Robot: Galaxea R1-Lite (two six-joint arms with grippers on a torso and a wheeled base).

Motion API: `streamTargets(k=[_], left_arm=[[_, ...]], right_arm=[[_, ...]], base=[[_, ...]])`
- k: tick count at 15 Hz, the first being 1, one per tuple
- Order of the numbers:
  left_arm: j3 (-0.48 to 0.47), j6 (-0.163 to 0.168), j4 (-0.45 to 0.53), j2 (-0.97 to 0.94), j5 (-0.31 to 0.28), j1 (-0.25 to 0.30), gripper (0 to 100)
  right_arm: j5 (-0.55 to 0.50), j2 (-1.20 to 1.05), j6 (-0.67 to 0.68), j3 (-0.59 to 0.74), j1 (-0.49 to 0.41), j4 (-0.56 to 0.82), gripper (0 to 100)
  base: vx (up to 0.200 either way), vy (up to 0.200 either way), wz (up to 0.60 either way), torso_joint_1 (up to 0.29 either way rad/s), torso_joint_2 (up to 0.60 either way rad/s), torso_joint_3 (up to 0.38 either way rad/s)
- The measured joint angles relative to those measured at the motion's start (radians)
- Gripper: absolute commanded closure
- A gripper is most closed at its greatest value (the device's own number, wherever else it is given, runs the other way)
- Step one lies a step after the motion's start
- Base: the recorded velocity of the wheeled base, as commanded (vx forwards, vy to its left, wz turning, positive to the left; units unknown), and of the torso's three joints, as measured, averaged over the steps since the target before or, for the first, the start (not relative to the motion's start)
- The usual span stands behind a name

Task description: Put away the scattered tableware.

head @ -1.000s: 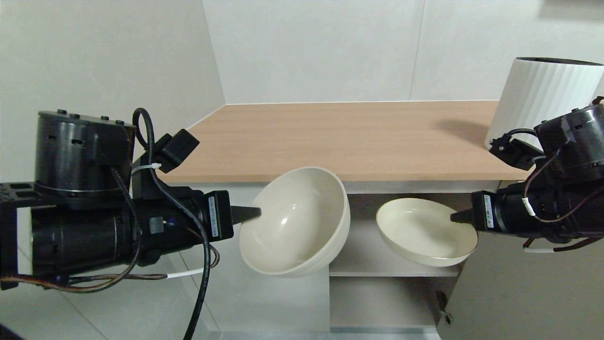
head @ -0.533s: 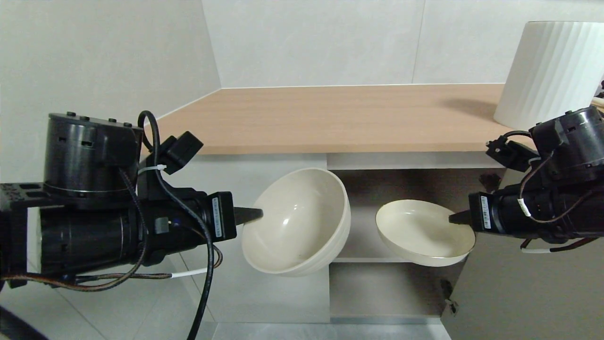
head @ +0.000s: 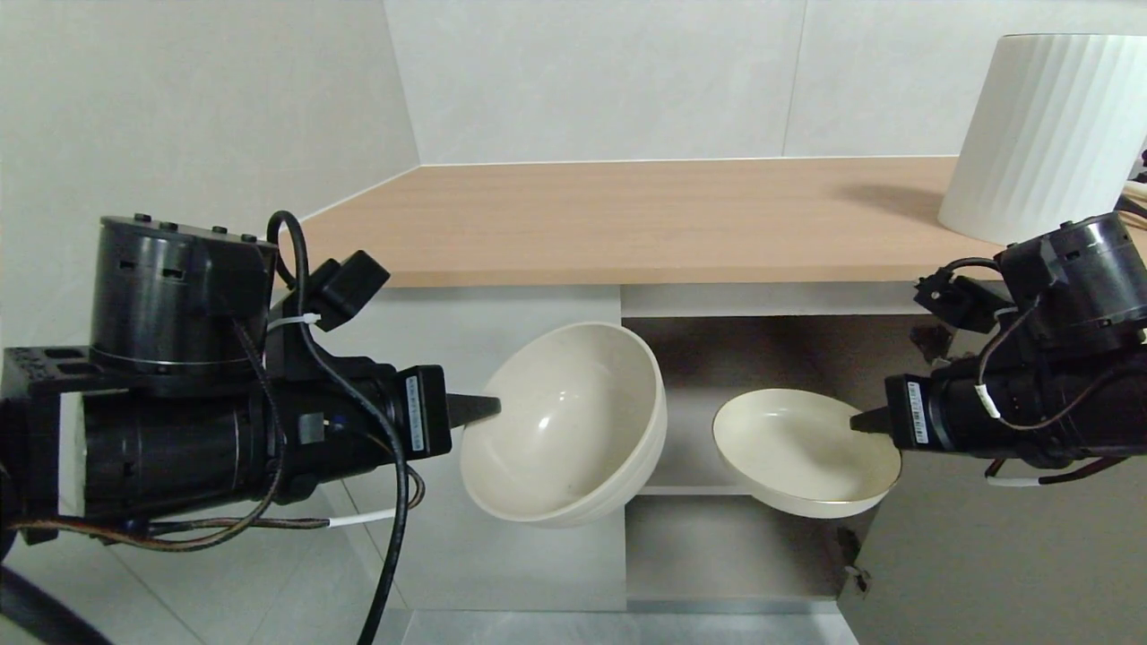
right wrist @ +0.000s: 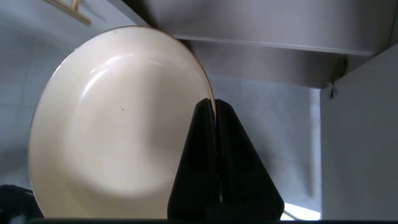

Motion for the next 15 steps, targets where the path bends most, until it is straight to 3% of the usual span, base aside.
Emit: streamTargets(k=[8,15], left_arm=[[0.005,0.004,0.002,0.016,0.0,-0.026,100],[0.006,0.003,0.002,0.025,0.001,-0.027,100]], right_arm=[[0.0,0.174,-0.06,0.069,0.047,-0.133,100],[-0.118,0.529,0.048,0.087,0.04,-0.558,100]], base=[[0.0,0.0,0.0,0.0,0.0,0.0],[0.0,0.0,0.0,0.0,0.0,0.0]])
